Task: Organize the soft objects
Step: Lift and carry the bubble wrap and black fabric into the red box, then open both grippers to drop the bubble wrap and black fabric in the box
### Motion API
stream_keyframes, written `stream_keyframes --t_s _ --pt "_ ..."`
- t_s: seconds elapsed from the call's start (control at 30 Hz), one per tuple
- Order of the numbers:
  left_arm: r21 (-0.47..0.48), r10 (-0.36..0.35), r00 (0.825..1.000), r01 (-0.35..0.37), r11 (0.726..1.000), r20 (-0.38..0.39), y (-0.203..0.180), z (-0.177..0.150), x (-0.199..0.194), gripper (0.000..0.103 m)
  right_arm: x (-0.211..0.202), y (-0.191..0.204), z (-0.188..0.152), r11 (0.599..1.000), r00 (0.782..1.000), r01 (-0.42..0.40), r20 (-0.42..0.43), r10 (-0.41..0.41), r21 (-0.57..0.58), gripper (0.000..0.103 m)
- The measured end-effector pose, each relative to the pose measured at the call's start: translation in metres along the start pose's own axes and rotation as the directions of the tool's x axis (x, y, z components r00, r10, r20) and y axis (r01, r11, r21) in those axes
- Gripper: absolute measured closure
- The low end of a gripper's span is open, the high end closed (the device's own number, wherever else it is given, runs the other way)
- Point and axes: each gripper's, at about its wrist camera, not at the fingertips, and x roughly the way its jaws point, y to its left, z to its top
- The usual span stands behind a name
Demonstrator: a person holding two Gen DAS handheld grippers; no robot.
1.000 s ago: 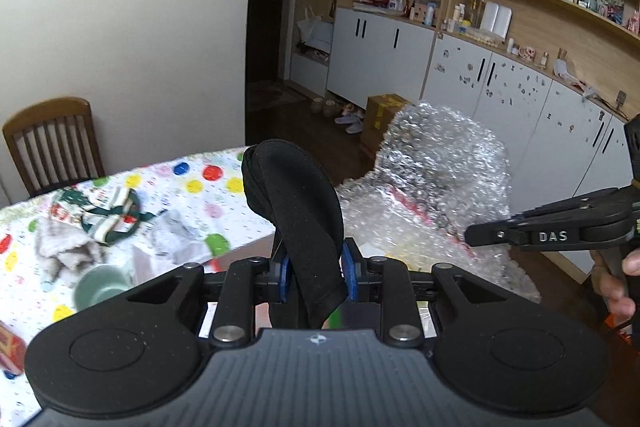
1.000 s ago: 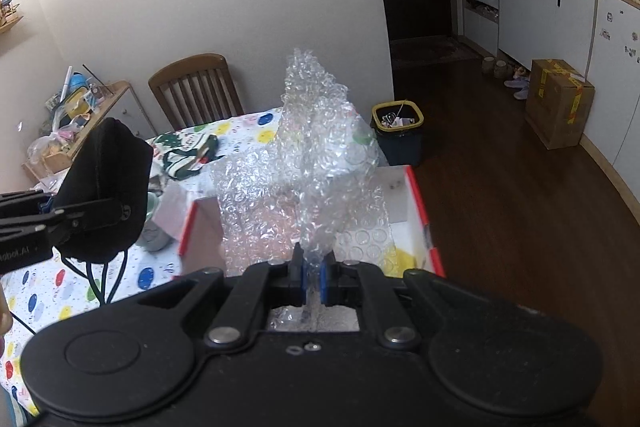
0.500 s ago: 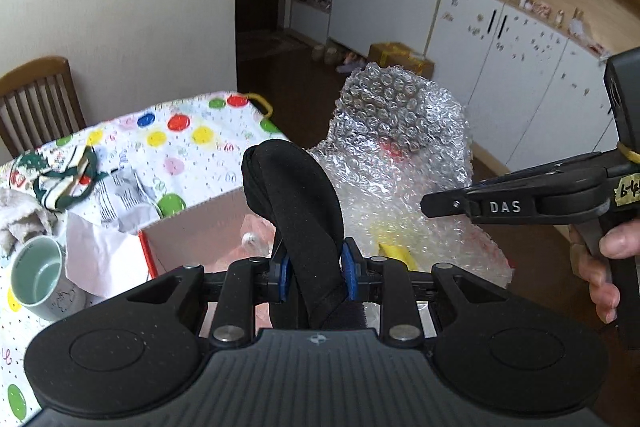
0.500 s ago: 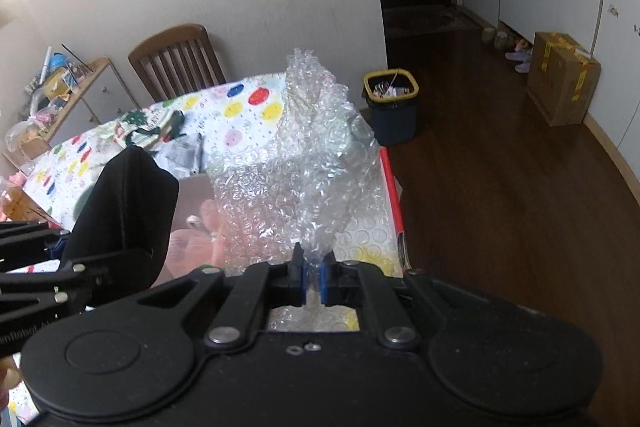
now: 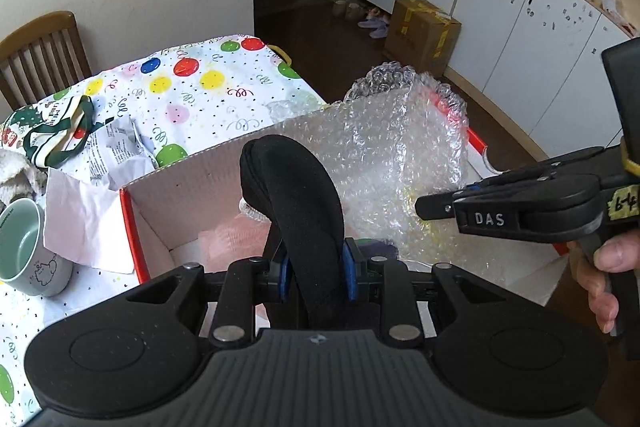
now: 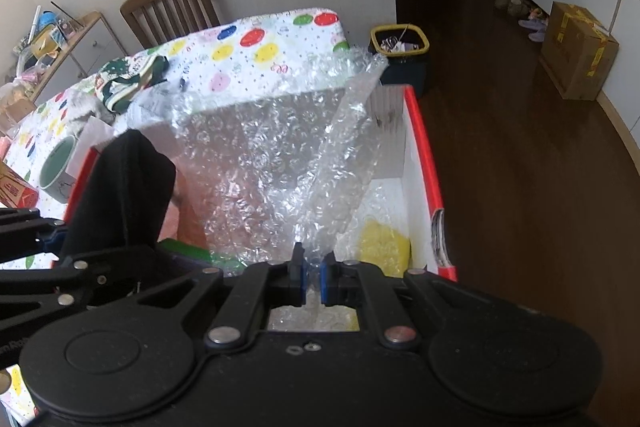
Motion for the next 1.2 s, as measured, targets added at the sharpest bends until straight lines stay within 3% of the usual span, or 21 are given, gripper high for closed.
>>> stream_keyframes --t_s 0.37,0.7,0.8,0.83,0.87,0.93,1.2 --pt "0.033 -0.039 0.998 0.041 0.999 -0.053 -0.009 -0.007 0.010 0.078 0.014 0.002 -0.018 0.998 0.997 -0.013 -0.078 0.008 -0.061 0.097" --pt "0.014 -0.010 0.998 0.011 1.000 -0.060 -0.005 -0.006 0.017 0.075 0.005 -0.001 -0.020 0.999 0.998 -0.025 -0.062 0.022 -0.048 0.095" --pt "-0.004 -0.025 0.998 0.025 1.000 -0.053 -0.003 -0.007 0.015 0.071 0.000 -0.003 -0.020 0.998 0.998 -0.033 -0.063 0.030 -0.047 0.089" --pt "-0.009 -0.030 0.998 0.029 1.000 -0.050 -0.002 -0.007 0.013 0.064 -0.003 -0.004 -0.020 0.998 0.998 -0.037 -0.061 0.034 -0.046 0.087" --pt "-0.013 -0.031 0.998 0.030 0.999 -0.048 -0.002 -0.008 0.012 0.049 -0.005 -0.003 -0.020 0.998 0.997 -0.043 -0.059 0.040 -0.048 0.087" --pt "-0.013 -0.033 0.999 0.032 0.999 -0.041 -0.002 -0.008 0.010 0.037 -0.011 -0.003 -0.021 0.998 0.998 -0.042 -0.053 0.039 -0.053 0.085" --pt "-0.006 -0.032 0.999 0.032 0.999 0.015 -0.005 -0.012 -0.007 0.037 -0.029 -0.004 -0.021 0.998 0.999 -0.029 -0.015 0.028 -0.050 0.070"
